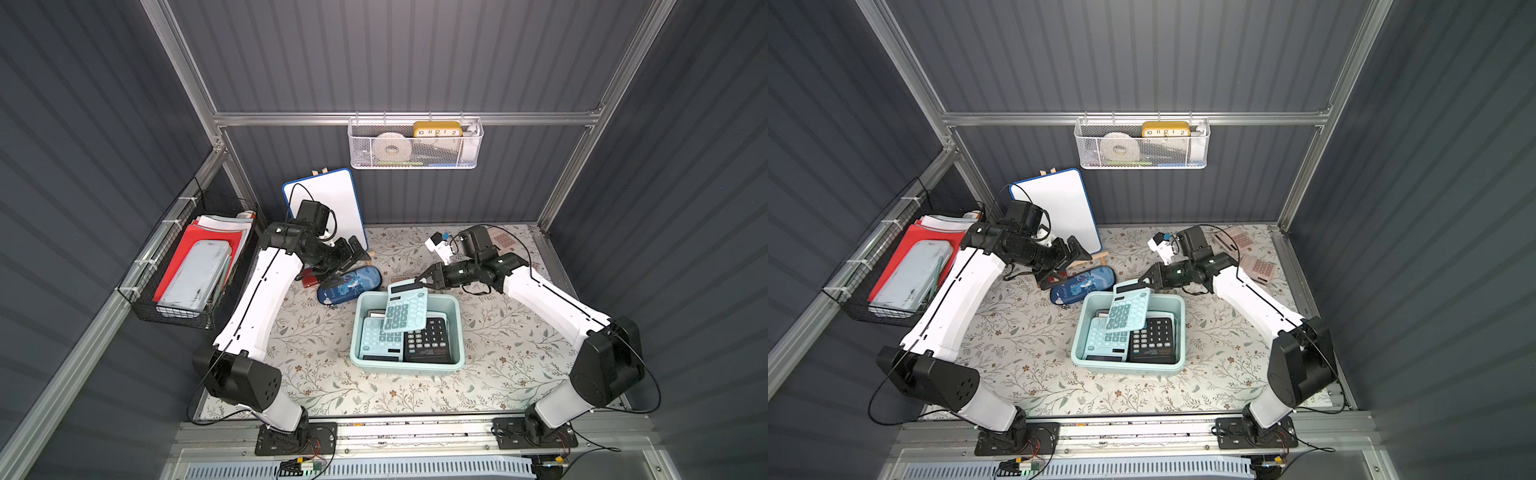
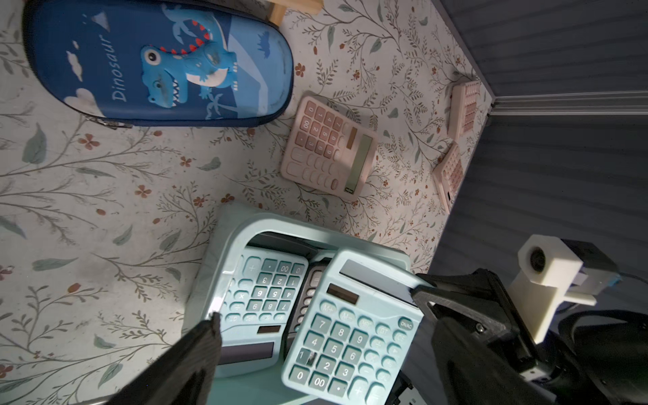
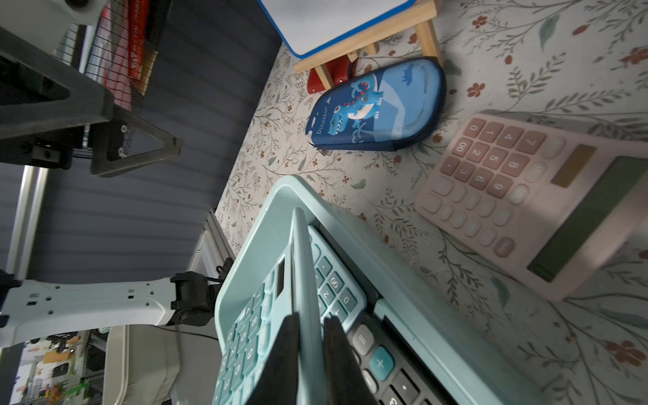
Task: Put the calculator in the storage box
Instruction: Place the calculator in the storage box.
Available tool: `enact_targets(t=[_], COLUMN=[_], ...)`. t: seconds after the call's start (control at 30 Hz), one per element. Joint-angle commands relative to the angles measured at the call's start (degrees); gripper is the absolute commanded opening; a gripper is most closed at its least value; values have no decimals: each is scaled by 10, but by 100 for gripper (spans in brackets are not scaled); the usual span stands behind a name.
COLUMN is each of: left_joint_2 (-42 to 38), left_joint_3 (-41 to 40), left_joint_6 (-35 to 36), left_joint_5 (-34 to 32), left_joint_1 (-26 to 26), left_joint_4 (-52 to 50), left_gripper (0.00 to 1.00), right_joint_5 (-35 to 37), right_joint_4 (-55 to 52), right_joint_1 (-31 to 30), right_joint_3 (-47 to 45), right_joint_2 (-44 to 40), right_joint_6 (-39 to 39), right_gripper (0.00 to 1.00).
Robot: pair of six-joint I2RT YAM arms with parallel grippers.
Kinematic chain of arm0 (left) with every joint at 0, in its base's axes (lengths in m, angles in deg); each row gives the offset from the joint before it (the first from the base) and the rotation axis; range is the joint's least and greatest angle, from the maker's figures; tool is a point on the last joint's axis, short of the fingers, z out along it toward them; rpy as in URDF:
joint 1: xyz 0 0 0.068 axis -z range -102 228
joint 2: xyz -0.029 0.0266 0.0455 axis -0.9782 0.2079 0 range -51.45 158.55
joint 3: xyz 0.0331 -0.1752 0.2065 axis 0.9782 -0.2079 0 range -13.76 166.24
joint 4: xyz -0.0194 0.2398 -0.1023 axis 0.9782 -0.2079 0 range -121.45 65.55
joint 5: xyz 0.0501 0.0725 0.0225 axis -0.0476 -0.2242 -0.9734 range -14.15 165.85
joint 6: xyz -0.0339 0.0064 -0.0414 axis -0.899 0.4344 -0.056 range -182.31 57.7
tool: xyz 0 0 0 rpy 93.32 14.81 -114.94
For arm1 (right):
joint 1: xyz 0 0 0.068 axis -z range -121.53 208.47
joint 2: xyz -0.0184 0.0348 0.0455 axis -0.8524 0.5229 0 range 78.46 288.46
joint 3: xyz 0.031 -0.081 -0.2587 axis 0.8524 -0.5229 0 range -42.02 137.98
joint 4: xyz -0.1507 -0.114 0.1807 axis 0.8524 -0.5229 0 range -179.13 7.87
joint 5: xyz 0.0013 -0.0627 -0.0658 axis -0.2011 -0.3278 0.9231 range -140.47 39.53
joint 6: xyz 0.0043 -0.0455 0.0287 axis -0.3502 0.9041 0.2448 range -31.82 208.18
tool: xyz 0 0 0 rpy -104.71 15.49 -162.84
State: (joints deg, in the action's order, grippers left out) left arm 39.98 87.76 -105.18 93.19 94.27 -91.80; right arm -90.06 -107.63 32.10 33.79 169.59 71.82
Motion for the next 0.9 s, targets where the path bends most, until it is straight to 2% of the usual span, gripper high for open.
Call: enact_targets(t=[0.0, 0.37, 0.7, 0.73, 0.87], left_joint_2=[-8, -16, -12, -11, -6], left_joint_3=[-19, -56, -71, -72, -72], left_joint_6=[9, 5, 4, 5, 7], left_joint_5=[-31, -20, -12, -12, -13], left_joint_1=[-5, -13, -15, -15, -16], left_joint_4=[3, 27, 41, 41, 40], left_gripper=[99, 99, 99, 99, 99], right_joint_5=[53, 114, 110, 107, 108], right_joint_4=[20, 73, 123, 122, 111], right_joint_1=[-24, -100, -107, -109, -110], right_joint_3=[-12, -10, -5, -2, 4], right_joint_2=[-12, 33, 84, 88, 91], right_joint_6=[5, -28, -66, -67, -62], right_gripper=[0, 0, 0, 2, 23])
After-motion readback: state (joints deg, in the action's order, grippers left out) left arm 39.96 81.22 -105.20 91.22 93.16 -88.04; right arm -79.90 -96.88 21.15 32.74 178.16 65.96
